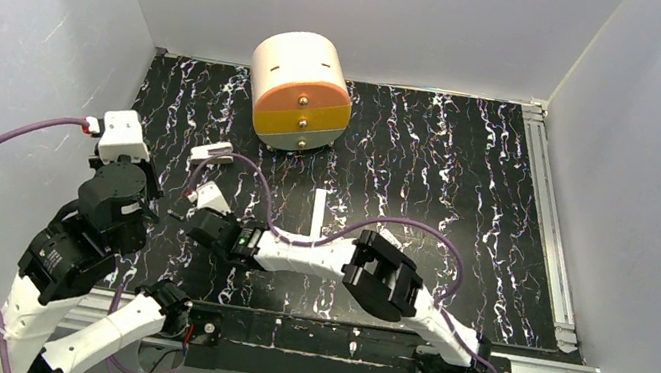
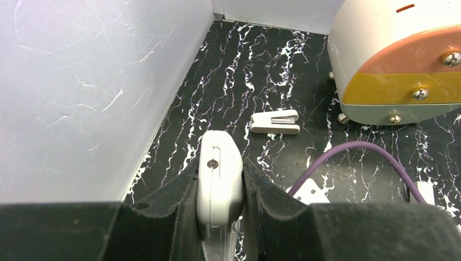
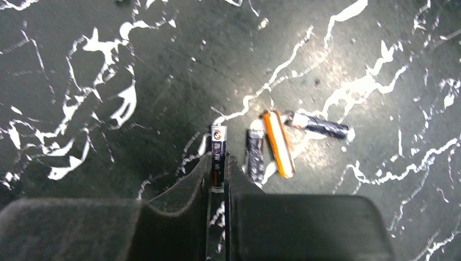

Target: Load the batteries into the remote control

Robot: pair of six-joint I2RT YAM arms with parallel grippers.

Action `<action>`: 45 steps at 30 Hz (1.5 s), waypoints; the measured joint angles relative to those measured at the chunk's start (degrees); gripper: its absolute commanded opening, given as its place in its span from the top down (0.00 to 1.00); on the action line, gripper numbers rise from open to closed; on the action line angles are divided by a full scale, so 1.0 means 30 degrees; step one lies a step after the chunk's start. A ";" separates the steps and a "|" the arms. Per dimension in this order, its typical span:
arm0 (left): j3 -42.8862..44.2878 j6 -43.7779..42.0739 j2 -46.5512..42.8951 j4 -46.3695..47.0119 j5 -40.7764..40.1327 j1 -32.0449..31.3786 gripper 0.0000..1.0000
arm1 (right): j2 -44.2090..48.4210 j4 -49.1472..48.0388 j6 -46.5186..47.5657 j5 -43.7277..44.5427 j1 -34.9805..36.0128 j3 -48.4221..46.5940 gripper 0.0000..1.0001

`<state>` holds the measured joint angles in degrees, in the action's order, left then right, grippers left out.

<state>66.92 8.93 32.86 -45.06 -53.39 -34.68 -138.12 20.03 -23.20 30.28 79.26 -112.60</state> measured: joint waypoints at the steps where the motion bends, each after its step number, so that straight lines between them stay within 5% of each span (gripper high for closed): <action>1: 0.0015 0.0007 0.0036 0.0000 0.0044 0.0000 1.00 | 0.0335 -0.0160 -0.0066 0.0007 -0.0007 0.0554 0.87; 8: 0.0328 0.0080 0.0670 -0.0007 0.2390 0.0007 1.00 | 0.4350 -0.1523 -0.1370 0.0262 -0.0444 0.5442 0.87; 19: -0.1676 0.1326 0.3781 0.3891 1.7682 0.0000 1.00 | 1.5307 -0.0510 -0.5020 0.2040 -0.4736 1.3952 0.85; 29: -0.5297 0.5056 0.6426 1.2094 2.7110 0.0000 1.00 | 1.7435 0.3366 -0.6805 0.1413 -0.5530 1.9008 0.84; 35: -0.6149 0.5085 0.6819 1.4324 2.8778 0.0000 1.00 | 1.6823 0.3373 -0.7198 0.0437 -0.5865 1.9620 0.83; 45: -0.6324 0.4299 0.6688 1.3967 2.5733 0.0095 1.00 | 1.4870 0.3351 -0.7162 -0.0532 -0.6200 1.9606 0.70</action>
<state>47.94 21.82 52.93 -3.16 23.81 -34.39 -93.51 30.09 -44.69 28.69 60.66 -53.78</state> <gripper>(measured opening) 0.243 0.267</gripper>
